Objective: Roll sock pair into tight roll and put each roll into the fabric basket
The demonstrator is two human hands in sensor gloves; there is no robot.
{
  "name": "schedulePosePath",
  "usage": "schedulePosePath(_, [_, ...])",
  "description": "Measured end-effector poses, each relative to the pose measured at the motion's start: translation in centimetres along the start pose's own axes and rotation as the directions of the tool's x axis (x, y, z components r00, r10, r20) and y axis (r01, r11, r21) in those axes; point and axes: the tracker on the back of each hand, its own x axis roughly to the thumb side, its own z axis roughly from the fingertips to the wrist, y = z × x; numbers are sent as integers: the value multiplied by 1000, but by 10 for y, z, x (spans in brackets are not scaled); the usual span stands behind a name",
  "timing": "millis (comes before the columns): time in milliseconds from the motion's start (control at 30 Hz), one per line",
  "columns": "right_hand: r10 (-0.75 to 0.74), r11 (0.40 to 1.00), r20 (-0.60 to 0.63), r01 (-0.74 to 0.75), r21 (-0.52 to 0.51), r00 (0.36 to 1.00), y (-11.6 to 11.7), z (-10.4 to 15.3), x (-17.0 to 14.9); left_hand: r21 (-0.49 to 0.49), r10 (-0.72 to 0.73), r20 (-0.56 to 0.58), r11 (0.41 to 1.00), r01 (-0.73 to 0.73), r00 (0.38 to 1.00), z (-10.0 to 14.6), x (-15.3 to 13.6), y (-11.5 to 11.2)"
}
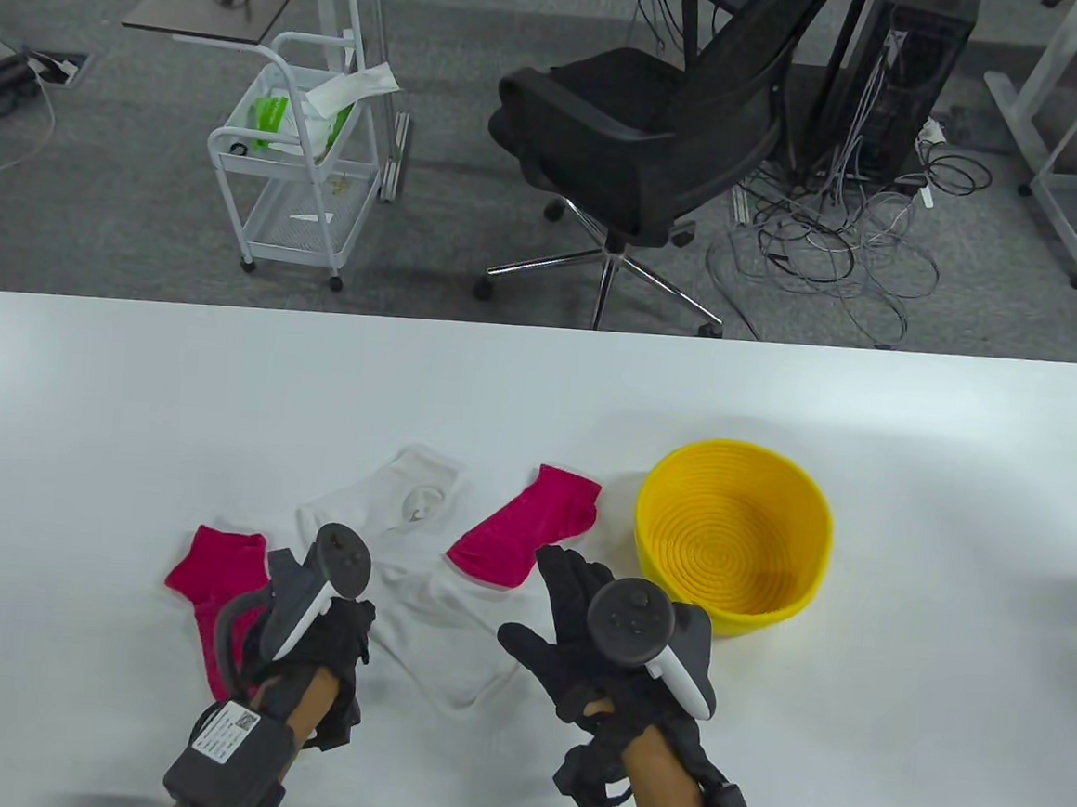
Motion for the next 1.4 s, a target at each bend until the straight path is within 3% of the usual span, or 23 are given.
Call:
schedulePosePath(433, [-42,999,-10,42,10,999,-1,-1,-4,55,-188,-45,980,190,981,-9,29,-10])
schedulePosePath(800, [-73,996,-17,72,-53,997,-13,2,-13,92,-94,16,992,92,995,-3,23,2])
schedulePosePath(967, [-55,996,-23,53,-69,998,-16,3,-15,189,-13,115,982,-9,993,24,25,29])
schedulePosePath(1167, [-49,994,-15,47,-101,999,-22,7,-15,305,135,275,926,-220,952,85,29,72])
schedulePosePath(1400, [-104,983,25,107,-150,994,-36,15,-16,464,45,352,859,-217,935,142,41,97])
